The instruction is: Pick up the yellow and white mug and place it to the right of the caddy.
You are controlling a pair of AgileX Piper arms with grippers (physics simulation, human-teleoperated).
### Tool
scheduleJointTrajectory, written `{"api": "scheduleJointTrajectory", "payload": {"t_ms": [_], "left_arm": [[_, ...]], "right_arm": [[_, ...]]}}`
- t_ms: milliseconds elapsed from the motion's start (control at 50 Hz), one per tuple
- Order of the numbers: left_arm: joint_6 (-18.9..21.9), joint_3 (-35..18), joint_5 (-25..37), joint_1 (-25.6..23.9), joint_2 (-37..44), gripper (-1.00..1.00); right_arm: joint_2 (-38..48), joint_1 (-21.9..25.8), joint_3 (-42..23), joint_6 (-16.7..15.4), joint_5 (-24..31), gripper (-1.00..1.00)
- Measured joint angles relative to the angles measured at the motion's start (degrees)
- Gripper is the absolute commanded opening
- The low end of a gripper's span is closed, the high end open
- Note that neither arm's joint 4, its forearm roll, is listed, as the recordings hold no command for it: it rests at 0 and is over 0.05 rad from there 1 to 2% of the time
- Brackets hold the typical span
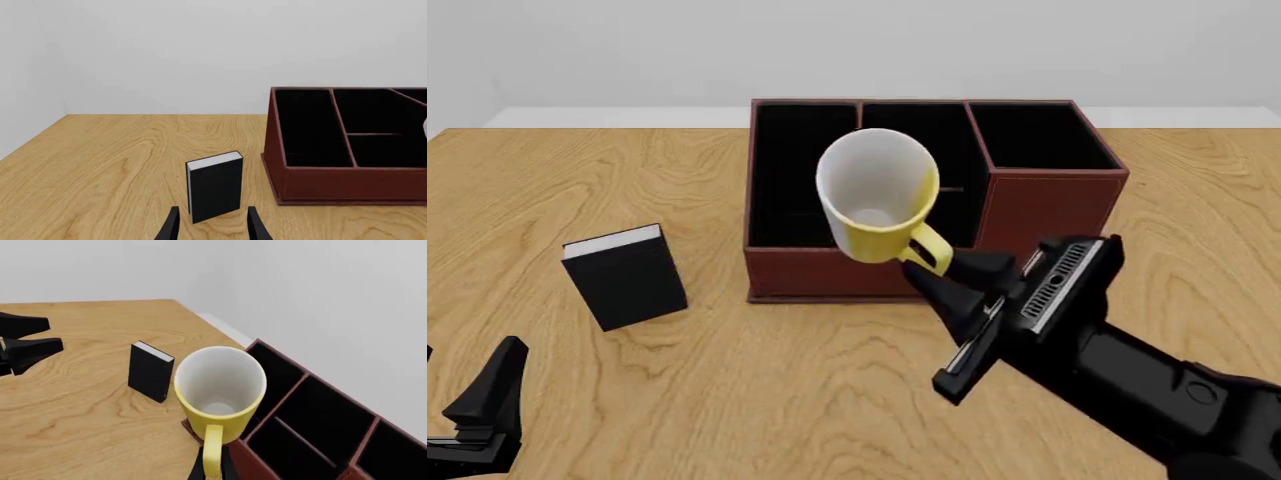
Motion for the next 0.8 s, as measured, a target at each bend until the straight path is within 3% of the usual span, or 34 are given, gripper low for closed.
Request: {"api": "scheduleJointTrajectory", "payload": {"t_ms": [800], "left_arm": [[0.0, 0.0, 0.0, 0.0, 0.0, 1.00]], "right_arm": [[-18.3, -10.5, 3.8, -2.8, 12.7, -1.00]]}}
